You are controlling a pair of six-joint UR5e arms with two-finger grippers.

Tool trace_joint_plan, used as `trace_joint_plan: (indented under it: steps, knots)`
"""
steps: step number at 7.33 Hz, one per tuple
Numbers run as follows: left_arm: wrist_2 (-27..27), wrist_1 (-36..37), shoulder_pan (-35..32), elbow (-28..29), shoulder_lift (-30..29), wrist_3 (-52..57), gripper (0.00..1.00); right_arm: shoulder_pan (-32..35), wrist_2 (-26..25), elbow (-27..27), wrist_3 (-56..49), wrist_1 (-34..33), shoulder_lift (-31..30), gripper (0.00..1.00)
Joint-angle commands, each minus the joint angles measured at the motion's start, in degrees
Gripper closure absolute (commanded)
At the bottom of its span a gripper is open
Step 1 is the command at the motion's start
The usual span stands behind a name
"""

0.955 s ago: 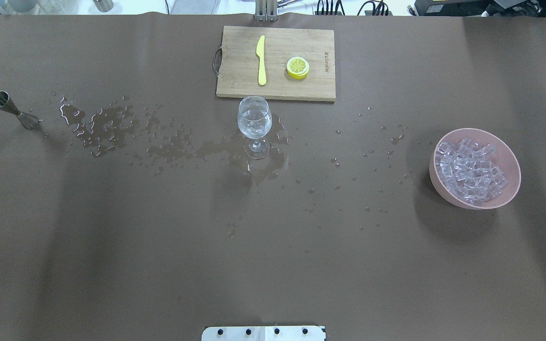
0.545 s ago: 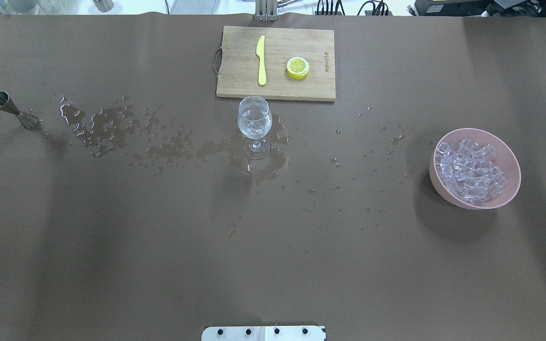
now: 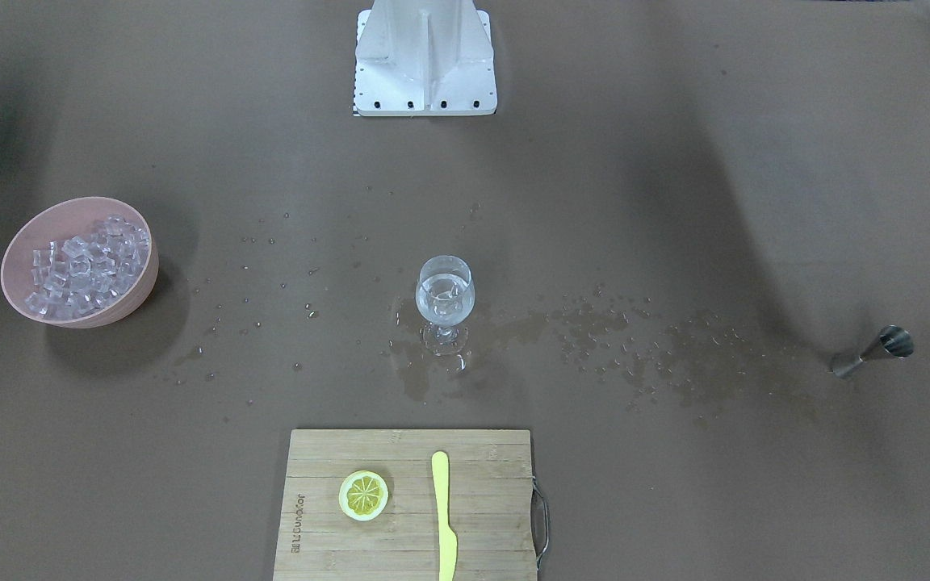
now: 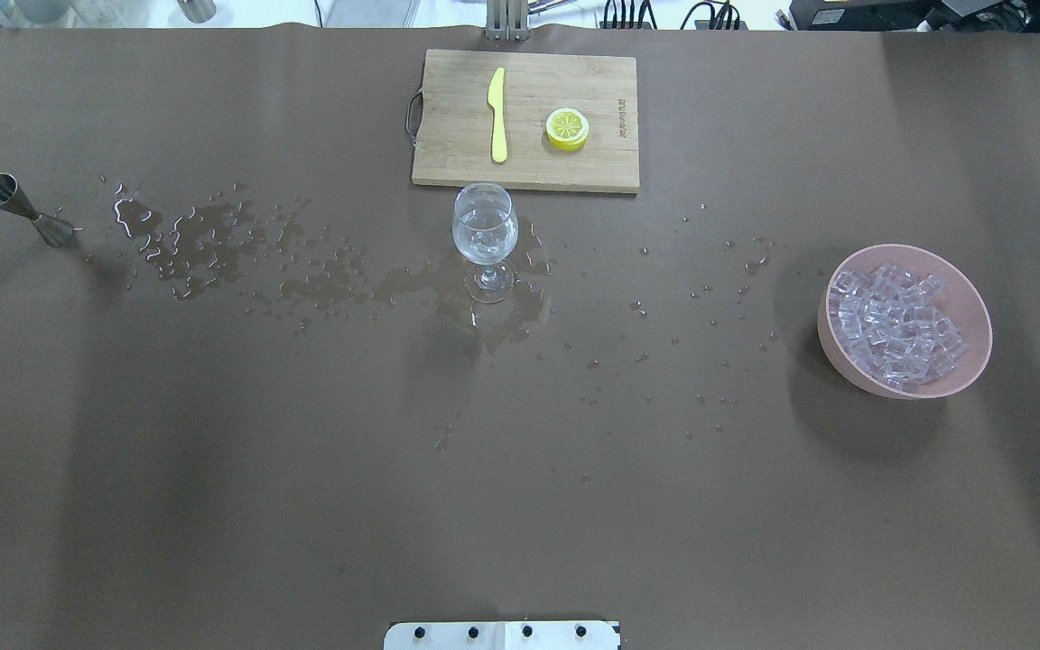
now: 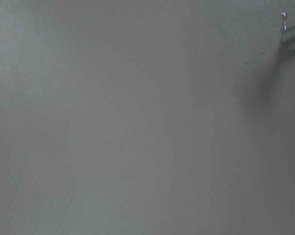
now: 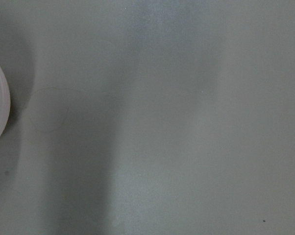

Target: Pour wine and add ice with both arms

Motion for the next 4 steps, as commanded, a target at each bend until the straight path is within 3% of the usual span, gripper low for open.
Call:
trace_joint_plan:
  steps: [1, 4]
  knots:
    - [-0.03, -0.09, 0.00, -0.25, 0.11, 0.01, 0.02, 0.00, 0.06, 0.17, -0.04, 0.00, 0.04, 0.00]
    - [-0.03, -0.09, 0.00, -0.34, 0.38, 0.01, 0.02, 0.00, 0.06, 0.17, 0.05, 0.00, 0.04, 0.00]
